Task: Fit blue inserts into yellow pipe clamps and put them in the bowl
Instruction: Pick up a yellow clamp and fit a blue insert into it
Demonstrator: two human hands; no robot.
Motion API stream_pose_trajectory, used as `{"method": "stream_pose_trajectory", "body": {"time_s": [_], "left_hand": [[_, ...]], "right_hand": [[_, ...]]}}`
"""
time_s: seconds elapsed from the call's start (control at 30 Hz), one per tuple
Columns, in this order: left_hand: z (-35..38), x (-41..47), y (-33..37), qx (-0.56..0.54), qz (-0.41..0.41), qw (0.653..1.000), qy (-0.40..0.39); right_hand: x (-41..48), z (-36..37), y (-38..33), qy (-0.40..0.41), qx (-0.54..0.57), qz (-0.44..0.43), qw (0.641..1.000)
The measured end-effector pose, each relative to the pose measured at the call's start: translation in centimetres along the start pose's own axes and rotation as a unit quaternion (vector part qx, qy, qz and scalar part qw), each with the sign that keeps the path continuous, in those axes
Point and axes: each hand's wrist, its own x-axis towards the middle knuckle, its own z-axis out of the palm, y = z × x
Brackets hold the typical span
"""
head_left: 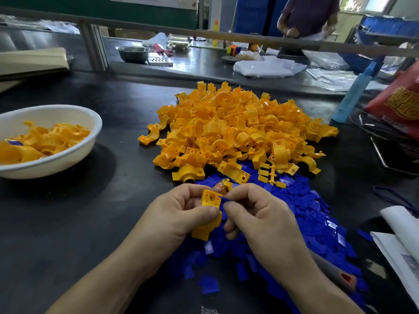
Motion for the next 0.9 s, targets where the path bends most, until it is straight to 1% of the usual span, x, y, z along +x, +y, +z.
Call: {"method": "stream_pose_trajectory", "body": {"time_s": [0.07, 0.17, 0.23, 0.53, 0.73, 0.83, 0.9], "left_hand": [[0.2, 0.0, -0.1, 0.000, 0.004, 1.000, -0.016], [0.3, 0.1, -0.3, 0.012, 0.007, 1.000, -0.013], [0.2, 0.1, -0.3, 0.015, 0.007, 1.000, -0.017], [0.4, 0.0, 0.0, 0.031, 0.002, 0.999, -0.018], [0.7, -0.3, 0.1, 0.023, 0.006, 1.000, -0.010], [0.9, -0.2, 0.1, 0.018, 0.003, 1.000, -0.004], [0.8, -0.2, 0.0, 0.013, -0.001, 1.000, -0.003]], "right_hand": [[-0.1, 0.4, 0.2, 0.019, -0.052, -0.025, 0.998], [-0.2, 0.8, 0.3, 0.034, -0.130, -0.073, 0.988], [-0.1, 0.8, 0.4, 0.039, -0.153, -0.092, 0.983], [0.1, 0.8, 0.9, 0.043, -0.181, -0.099, 0.978], [0.1, 0.9, 1.1, 0.056, -0.148, -0.080, 0.984], [0.2, 0.8, 1.0, 0.032, -0.155, -0.061, 0.986], [0.2, 0.7, 0.9, 0.001, -0.123, -0.039, 0.992]]}}
